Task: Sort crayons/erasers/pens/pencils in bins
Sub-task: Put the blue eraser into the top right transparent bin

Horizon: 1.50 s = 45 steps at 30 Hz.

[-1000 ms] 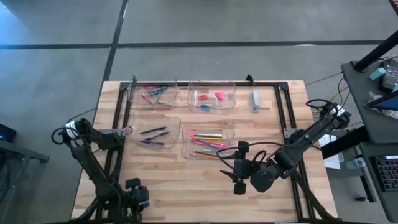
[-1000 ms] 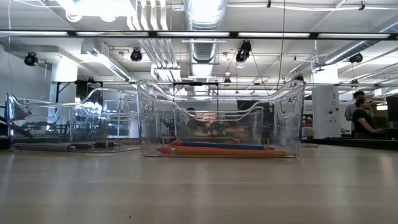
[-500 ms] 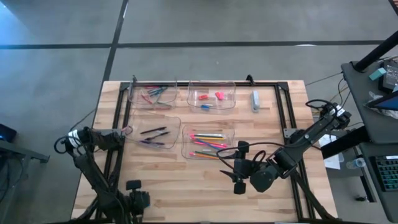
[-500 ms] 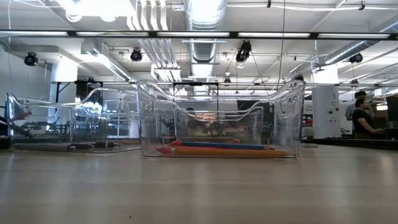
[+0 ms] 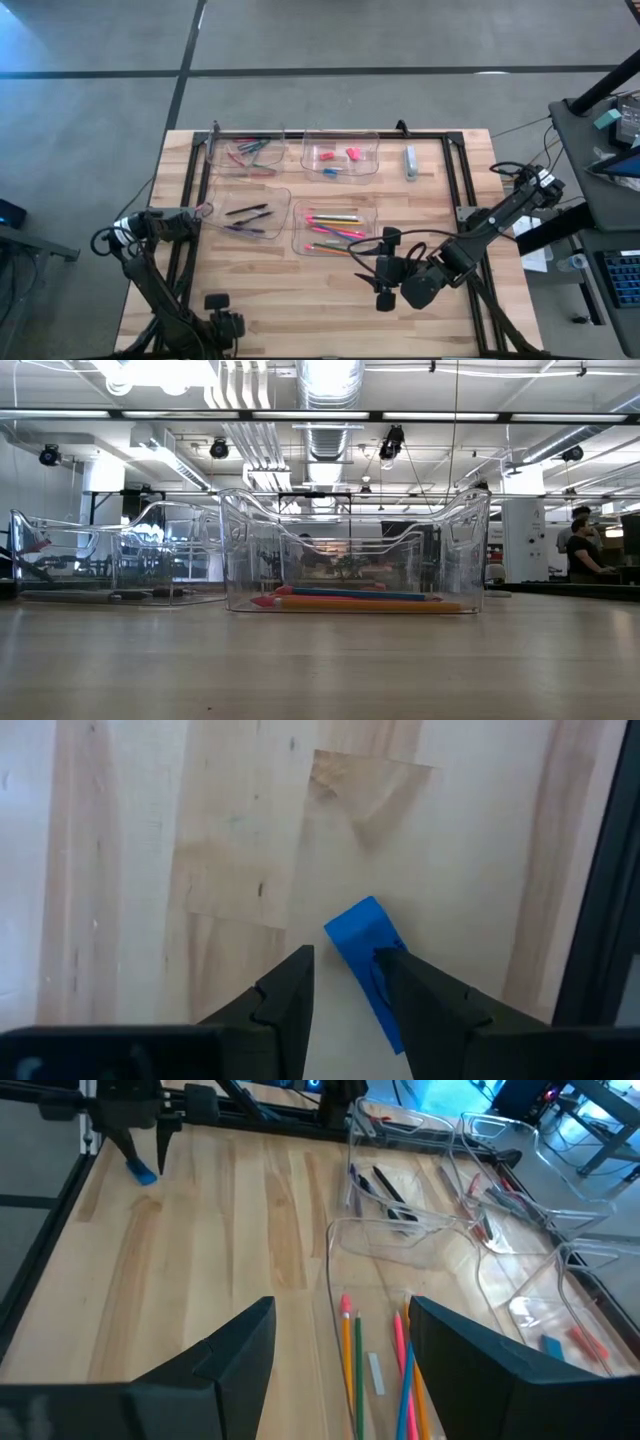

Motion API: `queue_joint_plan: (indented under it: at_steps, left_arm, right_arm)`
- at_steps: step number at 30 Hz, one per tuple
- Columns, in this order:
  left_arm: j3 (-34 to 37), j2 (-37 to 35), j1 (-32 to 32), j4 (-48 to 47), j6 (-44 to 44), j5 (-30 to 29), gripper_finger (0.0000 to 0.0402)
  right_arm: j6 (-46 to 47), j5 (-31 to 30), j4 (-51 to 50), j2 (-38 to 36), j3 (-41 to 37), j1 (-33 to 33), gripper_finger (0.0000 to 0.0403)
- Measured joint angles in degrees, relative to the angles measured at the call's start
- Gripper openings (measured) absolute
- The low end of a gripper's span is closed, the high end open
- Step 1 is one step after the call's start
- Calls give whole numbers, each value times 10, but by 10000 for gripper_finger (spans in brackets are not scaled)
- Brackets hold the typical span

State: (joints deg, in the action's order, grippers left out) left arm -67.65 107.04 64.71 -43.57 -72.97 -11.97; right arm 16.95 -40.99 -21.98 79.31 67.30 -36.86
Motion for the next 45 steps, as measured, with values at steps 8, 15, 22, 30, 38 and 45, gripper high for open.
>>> queue_joint_plan:
  at_steps: [8, 15, 22, 30, 38, 45]
  left_arm:
    - [-2, 0, -7, 40, -2, 25, 117]
    - [-4, -7, -18, 31, -2, 42, 118]
    - [-4, -47, -23, 23, -31, 33, 118]
    - [3, -48, -23, 55, -50, 22, 118]
    - [8, -25, -24, 62, -89, 31, 118]
    - [6, 2, -24, 75, -76, 56, 118]
  right_arm:
    - [0, 0, -1, 0, -4, 0, 219]
    - [-5, 0, 0, 0, -4, 0, 219]
    - [2, 0, 0, 0, -4, 0, 219]
    - [5, 0, 0, 0, -4, 0, 219]
    - [6, 0, 0, 0, -6, 0, 219]
    - [8, 0, 0, 0, -7, 0, 219]
